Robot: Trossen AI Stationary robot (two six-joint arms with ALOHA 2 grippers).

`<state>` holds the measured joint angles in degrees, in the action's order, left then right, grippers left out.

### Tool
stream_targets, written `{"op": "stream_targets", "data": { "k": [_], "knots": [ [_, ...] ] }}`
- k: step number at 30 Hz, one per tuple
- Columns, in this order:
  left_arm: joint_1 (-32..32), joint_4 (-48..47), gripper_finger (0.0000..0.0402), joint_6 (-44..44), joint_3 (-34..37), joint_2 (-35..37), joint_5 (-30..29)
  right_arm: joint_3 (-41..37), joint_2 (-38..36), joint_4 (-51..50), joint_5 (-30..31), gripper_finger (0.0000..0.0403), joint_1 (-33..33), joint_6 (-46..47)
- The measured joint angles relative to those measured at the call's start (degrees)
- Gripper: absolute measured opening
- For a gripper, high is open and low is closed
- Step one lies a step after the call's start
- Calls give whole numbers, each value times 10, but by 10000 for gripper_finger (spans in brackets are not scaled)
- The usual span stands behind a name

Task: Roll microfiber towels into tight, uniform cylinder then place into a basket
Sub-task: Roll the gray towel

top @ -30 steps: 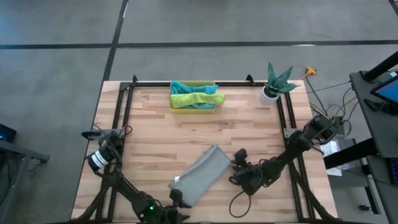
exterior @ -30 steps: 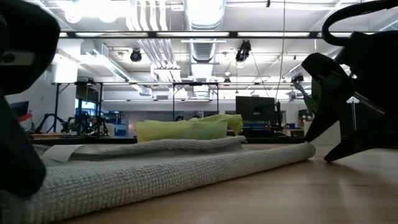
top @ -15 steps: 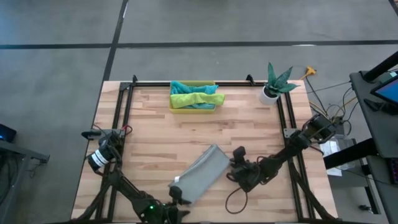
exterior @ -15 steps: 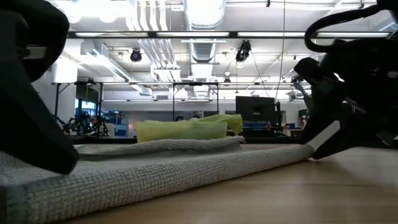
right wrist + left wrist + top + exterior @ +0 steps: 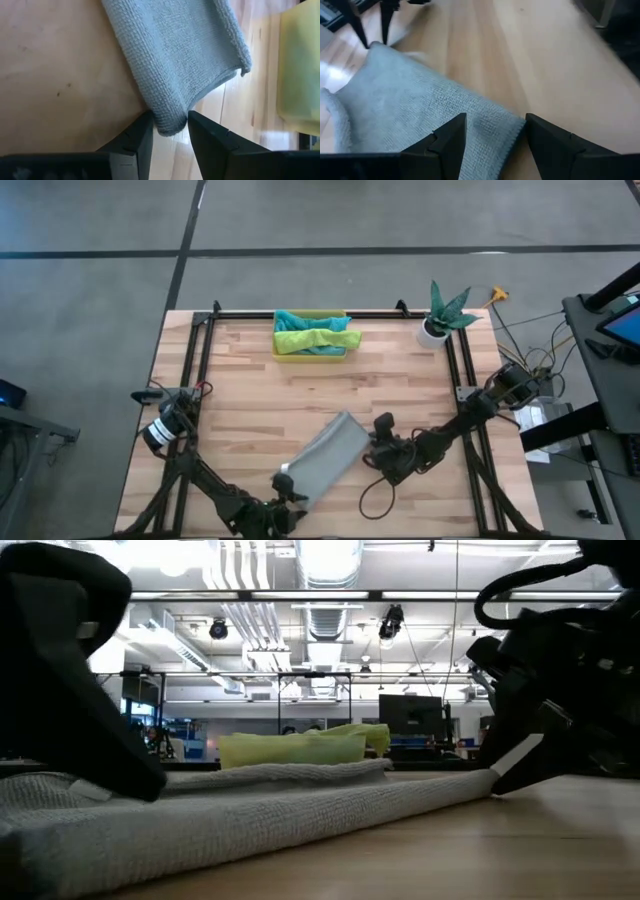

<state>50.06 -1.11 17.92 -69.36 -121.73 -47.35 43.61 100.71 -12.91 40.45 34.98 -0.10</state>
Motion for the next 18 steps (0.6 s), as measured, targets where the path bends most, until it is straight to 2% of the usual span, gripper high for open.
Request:
{"op": "stream_targets", "data": {
  "k": [6, 12, 15, 18],
  "knots": [
    [-2, -5, 187, 13, 0, -1, -10, -7, 0, 7, -4, 107, -2, 1],
    [-2, -14, 184, 46, 2, -1, -14, -14, 0, 26, -28, 66, -1, 4],
    [-2, -17, 165, 68, 2, -2, -14, -15, -1, 28, -39, 37, -1, 5],
    [-2, -18, 129, 91, 3, -2, -15, -15, -1, 28, -46, 14, -1, 7]
  ]
}}
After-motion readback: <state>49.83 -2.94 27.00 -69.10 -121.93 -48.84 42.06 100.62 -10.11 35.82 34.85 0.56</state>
